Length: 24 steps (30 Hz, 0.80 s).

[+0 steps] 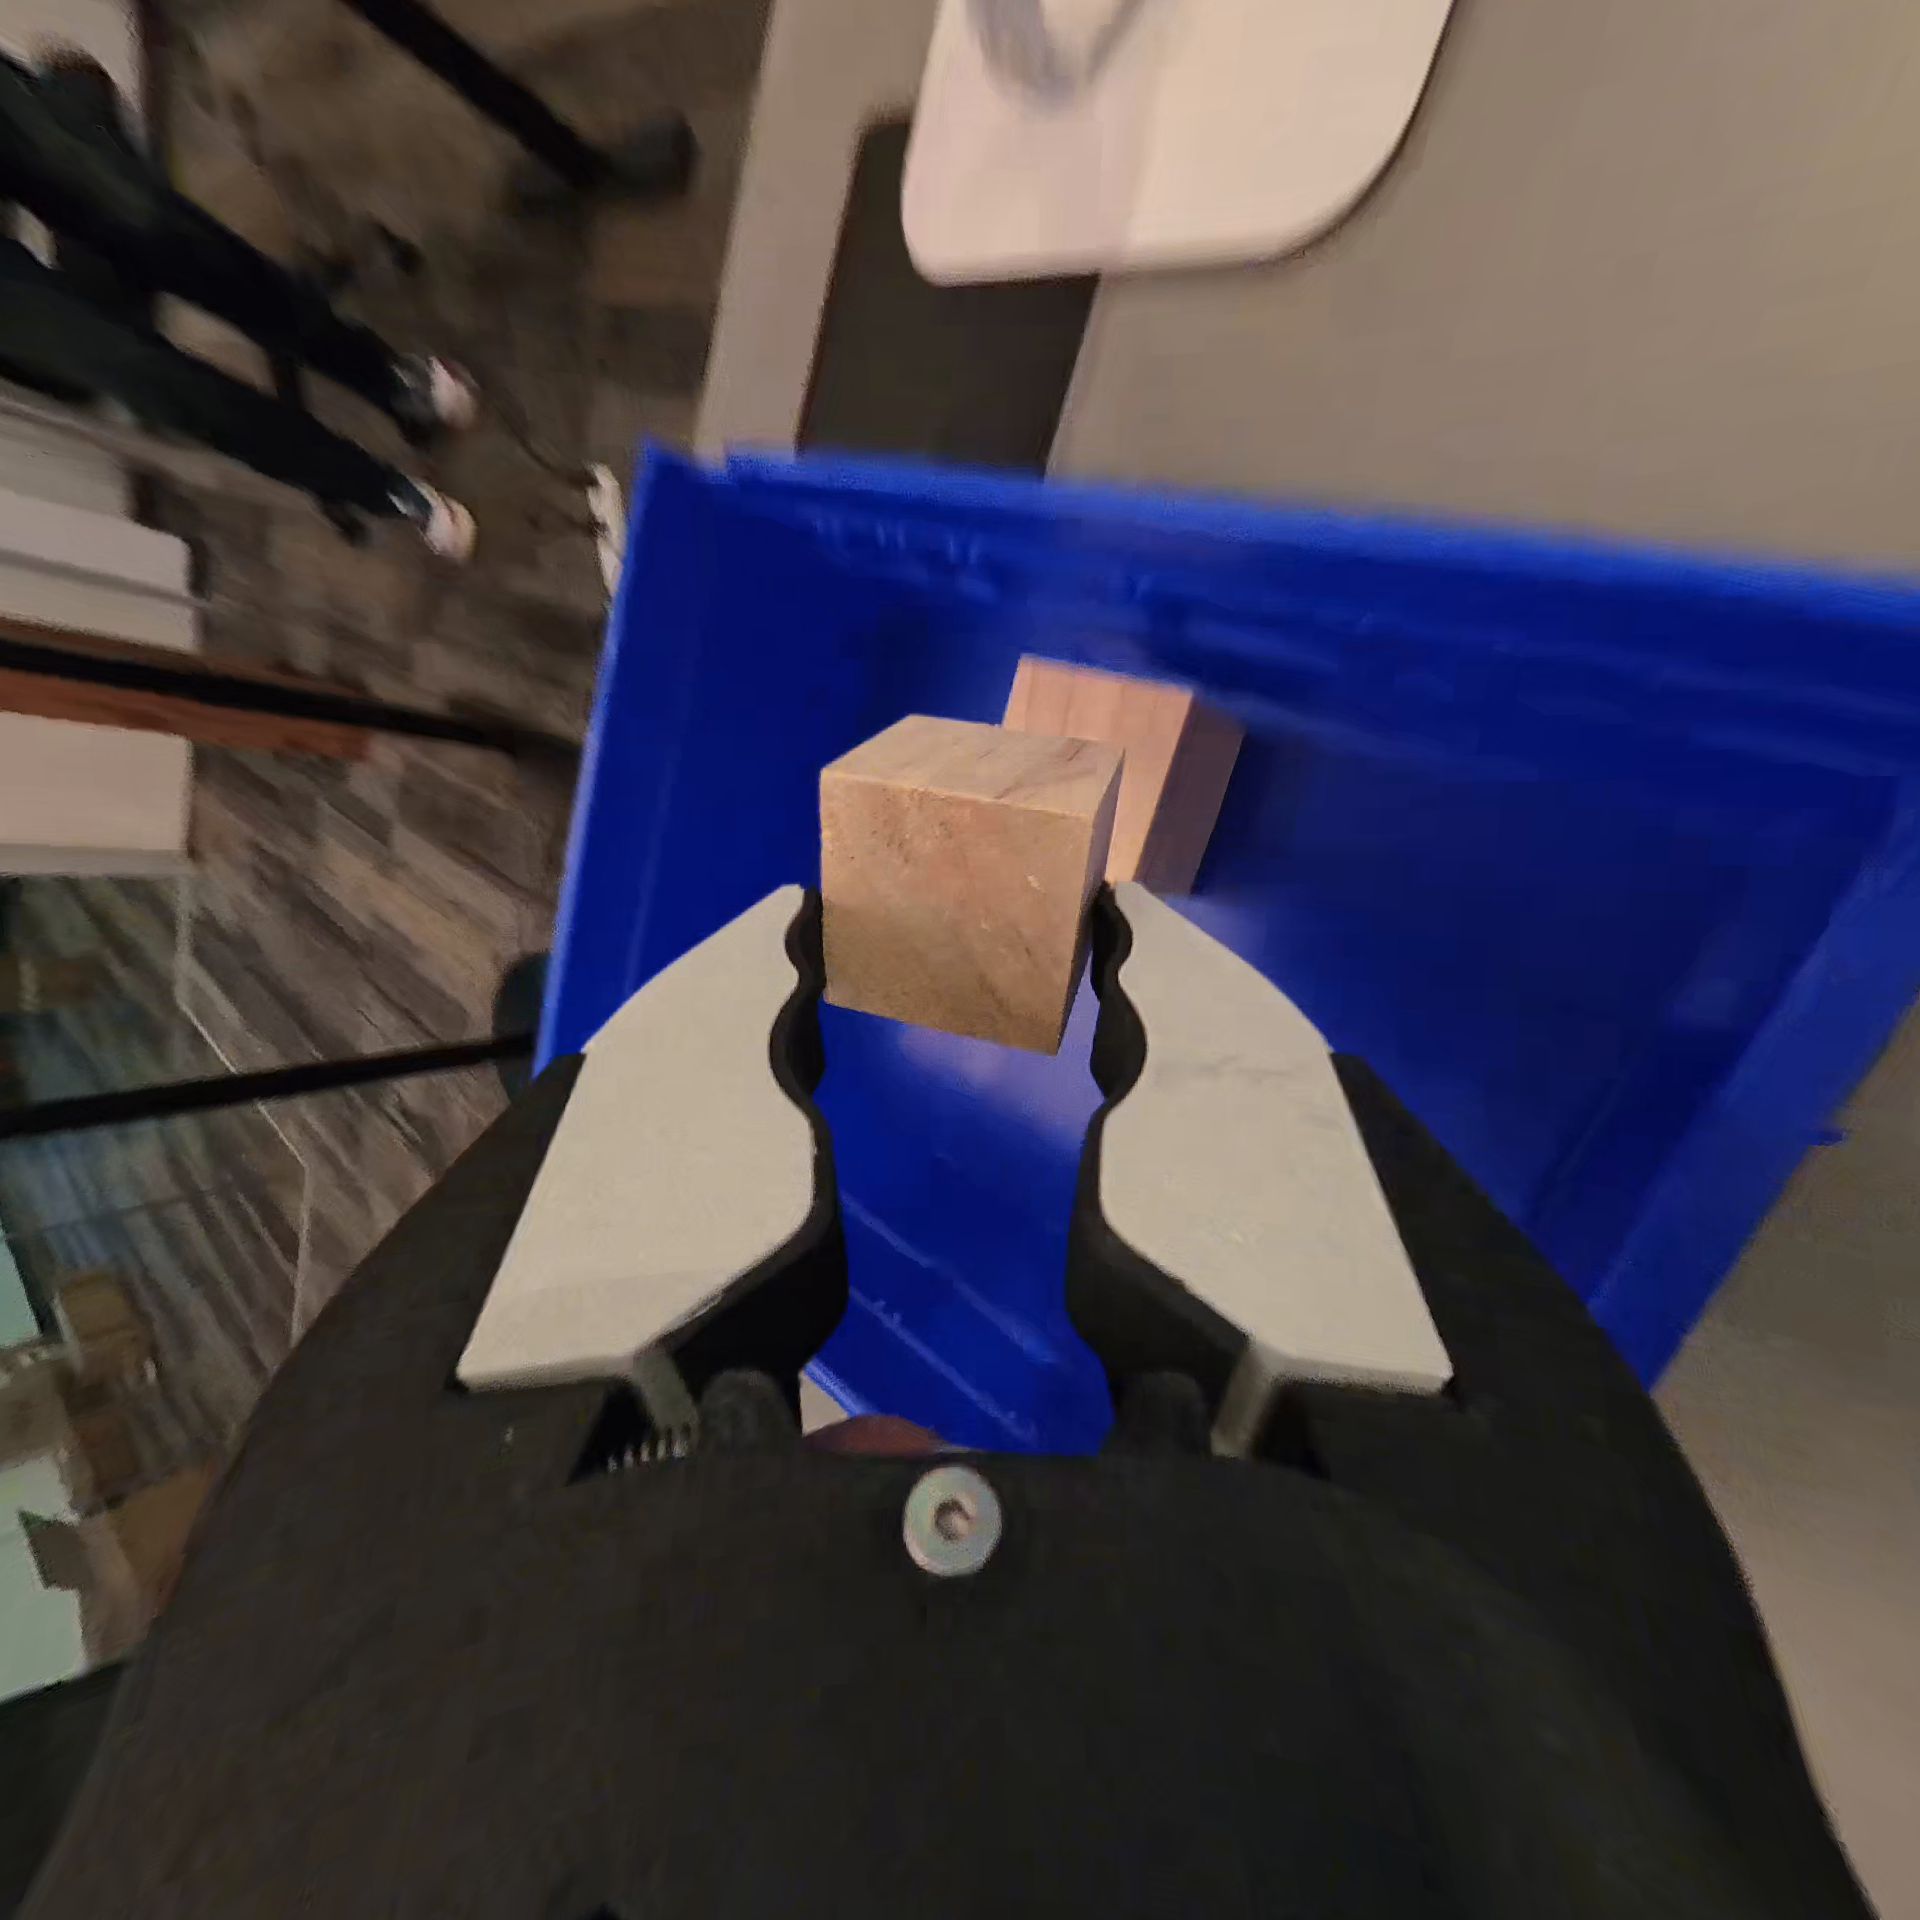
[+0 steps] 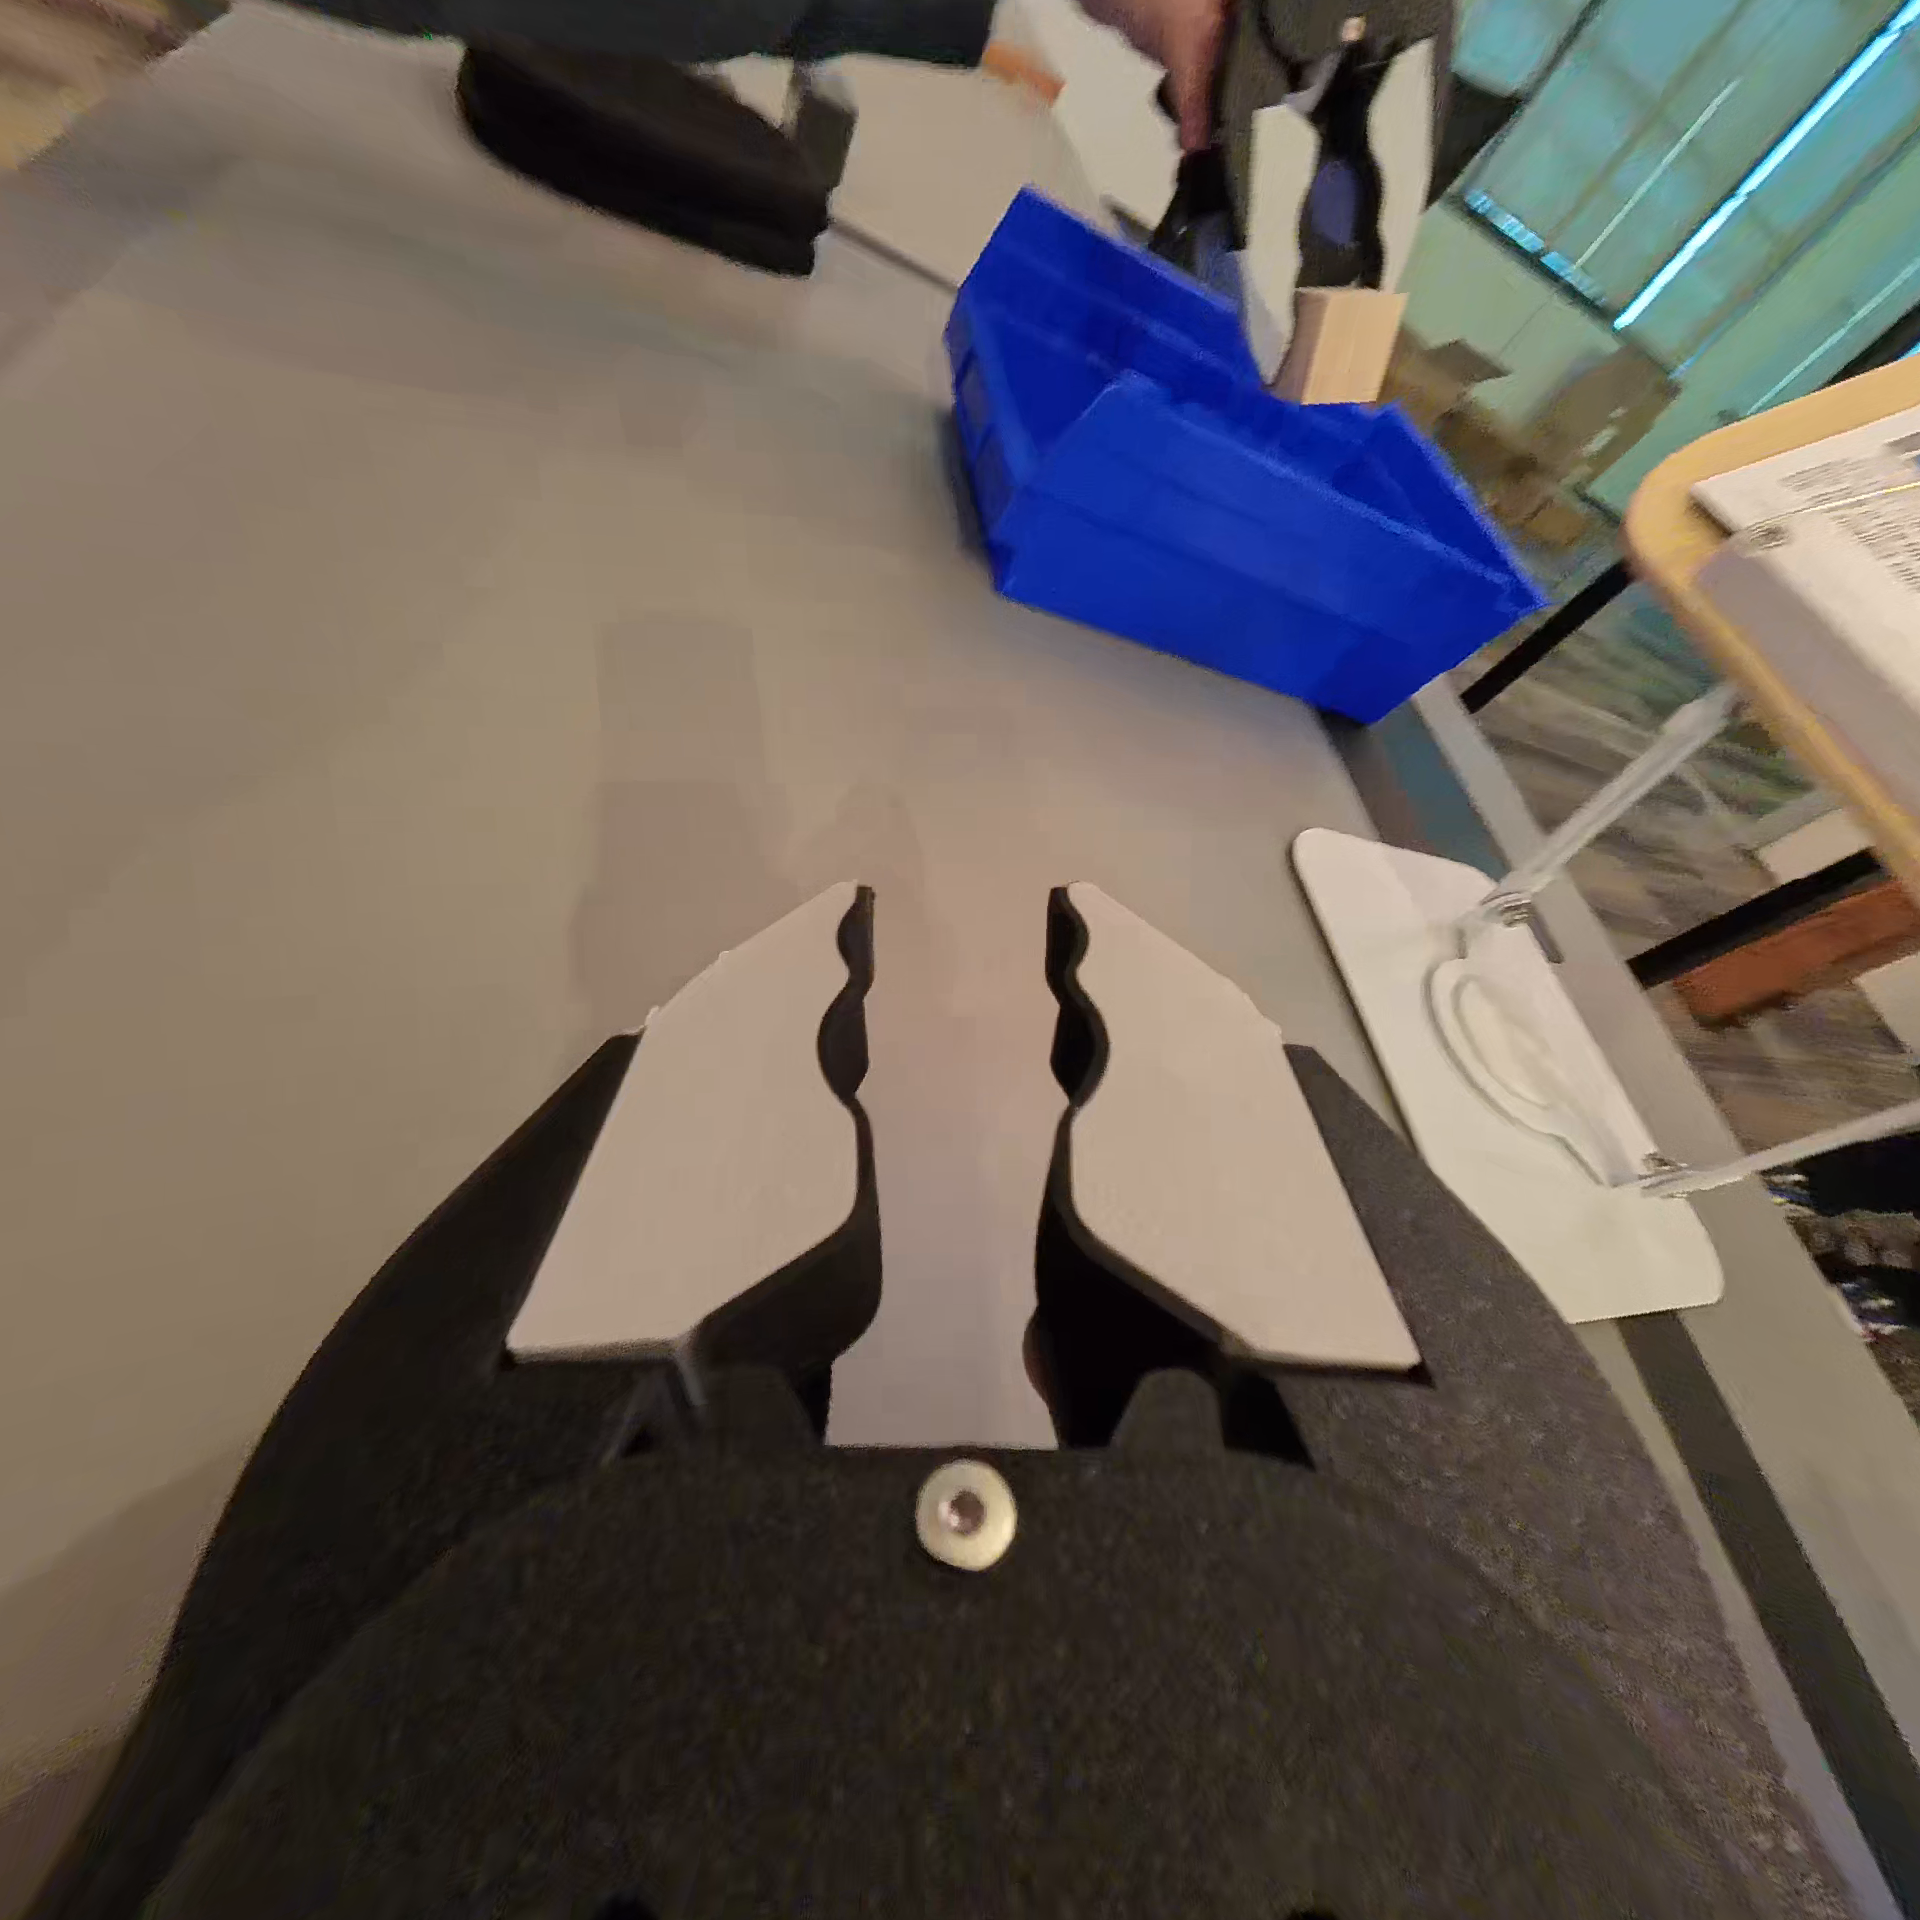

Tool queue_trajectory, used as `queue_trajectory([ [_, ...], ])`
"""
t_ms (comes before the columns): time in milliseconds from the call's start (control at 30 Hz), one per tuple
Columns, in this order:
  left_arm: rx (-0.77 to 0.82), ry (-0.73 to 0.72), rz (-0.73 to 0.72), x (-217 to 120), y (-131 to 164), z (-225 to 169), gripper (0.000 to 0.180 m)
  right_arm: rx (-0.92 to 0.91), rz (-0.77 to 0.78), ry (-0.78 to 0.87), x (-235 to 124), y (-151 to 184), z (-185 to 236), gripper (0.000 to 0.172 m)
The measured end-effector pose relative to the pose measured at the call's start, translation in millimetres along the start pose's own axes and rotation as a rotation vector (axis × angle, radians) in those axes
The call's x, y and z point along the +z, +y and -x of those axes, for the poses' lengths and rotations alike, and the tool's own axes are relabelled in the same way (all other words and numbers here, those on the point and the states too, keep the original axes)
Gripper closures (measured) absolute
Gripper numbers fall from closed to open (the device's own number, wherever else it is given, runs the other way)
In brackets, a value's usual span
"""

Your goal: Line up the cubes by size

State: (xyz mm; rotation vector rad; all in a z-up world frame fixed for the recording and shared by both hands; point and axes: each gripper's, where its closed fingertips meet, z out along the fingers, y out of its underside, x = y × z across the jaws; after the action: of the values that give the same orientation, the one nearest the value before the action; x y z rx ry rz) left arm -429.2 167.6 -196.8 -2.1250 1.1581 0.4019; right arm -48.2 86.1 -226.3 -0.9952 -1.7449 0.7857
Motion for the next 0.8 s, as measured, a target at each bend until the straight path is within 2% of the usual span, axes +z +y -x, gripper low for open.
queue_trajectory([
  [167,0.051,-0.076,-0.286,-45.9,-87.8,-26.5,0.132,-0.022,-0.112,0.101,-4.7,-34.7,-30.3,0.137],
  [333,0.112,-0.105,-0.631,-93.6,-189.4,-61.7,0.132,-0.154,-0.163,0.115,-2.1,-74.3,-49.0,0.133],
  [433,0.176,-0.135,-0.749,-113.9,-234.3,-83.3,0.132,-0.212,-0.228,0.151,-7.5,-103.1,-63.5,0.133],
  [600,0.259,-0.111,-0.915,-137.9,-286.8,-123.0,0.132,-0.252,-0.347,0.206,-29.2,-137.0,-81.3,0.129],
  [800,0.277,-0.048,-1.057,-150.4,-320.9,-149.5,0.132,-0.326,-0.393,0.226,-47.5,-152.3,-78.0,0.123],
])
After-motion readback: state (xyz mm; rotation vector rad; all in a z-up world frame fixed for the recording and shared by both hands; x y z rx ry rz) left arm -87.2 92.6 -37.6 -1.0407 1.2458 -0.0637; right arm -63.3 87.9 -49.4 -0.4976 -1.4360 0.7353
